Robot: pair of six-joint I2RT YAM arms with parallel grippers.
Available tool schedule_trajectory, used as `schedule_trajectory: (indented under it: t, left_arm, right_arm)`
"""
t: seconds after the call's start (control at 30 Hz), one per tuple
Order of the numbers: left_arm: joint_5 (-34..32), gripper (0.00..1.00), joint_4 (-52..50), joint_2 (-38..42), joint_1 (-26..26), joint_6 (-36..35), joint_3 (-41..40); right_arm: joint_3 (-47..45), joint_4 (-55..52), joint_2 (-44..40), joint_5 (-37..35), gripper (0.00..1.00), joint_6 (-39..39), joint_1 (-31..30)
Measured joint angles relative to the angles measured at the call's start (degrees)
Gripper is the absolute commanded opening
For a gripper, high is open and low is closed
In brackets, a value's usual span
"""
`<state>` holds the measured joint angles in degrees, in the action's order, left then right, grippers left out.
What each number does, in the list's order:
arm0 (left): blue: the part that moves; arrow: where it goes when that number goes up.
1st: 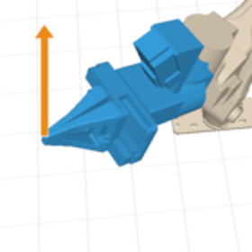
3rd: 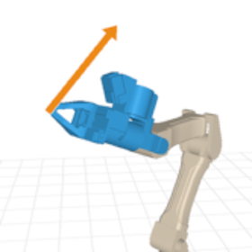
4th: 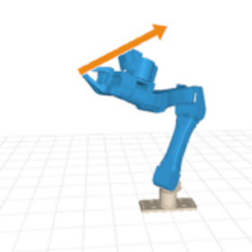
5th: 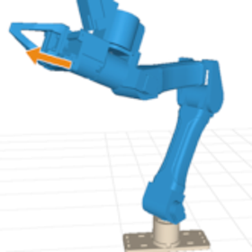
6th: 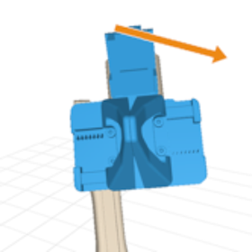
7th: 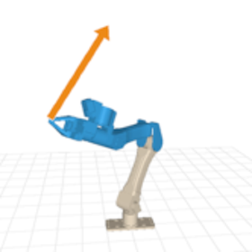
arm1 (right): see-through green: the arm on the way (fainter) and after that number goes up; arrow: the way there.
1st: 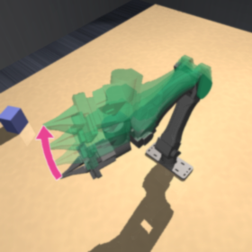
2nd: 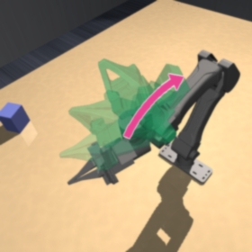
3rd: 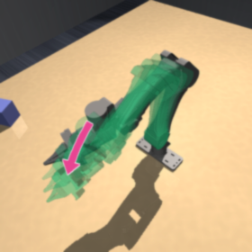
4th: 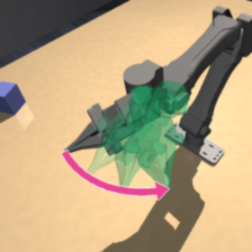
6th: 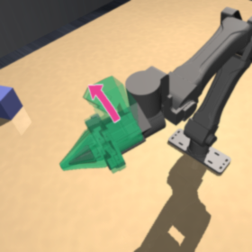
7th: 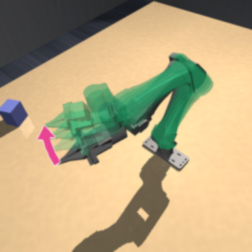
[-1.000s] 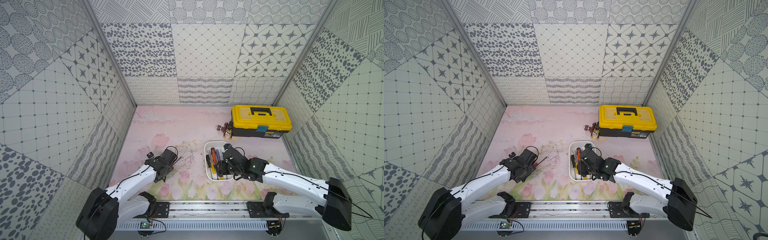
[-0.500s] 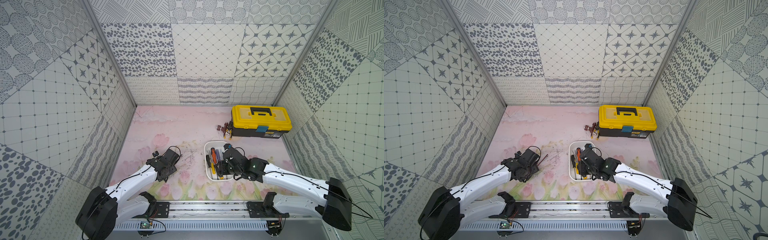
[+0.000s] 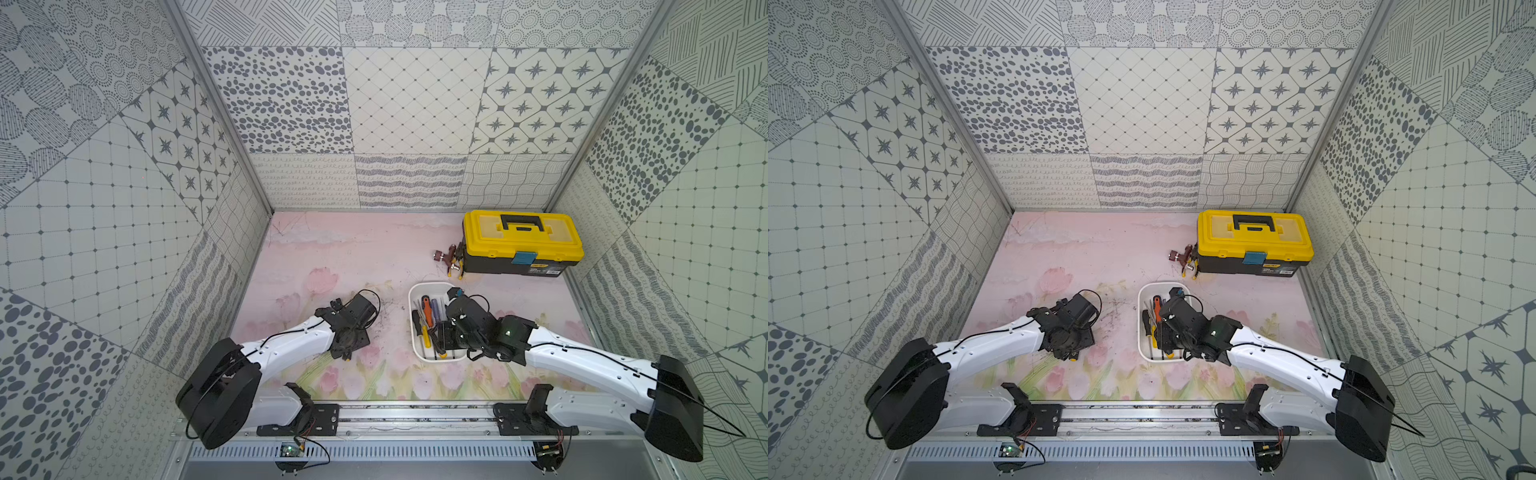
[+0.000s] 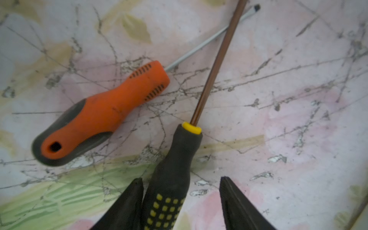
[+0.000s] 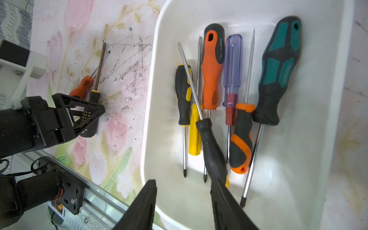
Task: Put the screwdriver on the desktop into the storage box
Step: Pick up the screwdriver from the center of the board.
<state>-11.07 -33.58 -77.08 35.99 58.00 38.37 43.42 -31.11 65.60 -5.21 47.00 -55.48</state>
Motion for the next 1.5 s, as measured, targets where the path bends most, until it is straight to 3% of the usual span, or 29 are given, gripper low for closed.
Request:
schedule_trajectory:
  t: [0.1, 0.23, 0.27, 0.53, 0.67, 0.87, 0.93, 1.27, 1.5]
  left_arm:
    - [0.63, 0.44, 0.57, -3.69, 0.13, -1.31, 1.97]
    - [0.76, 0.04, 0.33, -9.03, 0.42, -3.85, 5.64]
    - [0.85, 0.0, 0.17, -9.84, 0.46, -4.57, 6.38]
    - [3.87, 0.0, 2.89, -8.02, 1.31, -5.66, 6.08]
    - [11.04, 0.0, 11.13, 3.3, 1.84, -4.28, 0.09]
    - [20.81, 0.0, 28.0, 22.8, 1.92, 0.55, -7.82]
    - [23.47, 0.0, 33.73, 26.95, 1.99, 2.25, -9.42]
    - [32.48, 0.0, 57.61, 34.16, 3.32, 10.78, -16.0]
    - [33.29, 0.0, 63.89, 34.07, 7.56, 12.2, -16.72]
  right_arm:
    - [0.0, 0.0, -0.44, 0.0, 0.5, 0.0, -0.04]
    - [0.02, 0.0, -0.74, 0.0, 0.49, 0.02, -0.04]
    - [0.02, 0.0, -0.74, 0.02, 0.49, 0.0, -0.04]
    - [0.42, 0.11, -0.92, 1.03, 0.47, -0.28, -0.04]
    - [0.24, 4.0, -3.93, 5.64, 0.53, -0.68, -0.04]
    - [-2.91, 17.92, -8.83, 16.79, 0.7, -0.24, -0.04]
    - [-4.94, 22.51, -9.9, 19.93, 0.71, 0.61, 0.11]
    - [-8.09, 35.63, -9.57, 27.78, 0.7, 4.87, 0.9]
    - [-8.63, 41.13, -9.49, 30.51, 0.54, 6.32, 0.83]
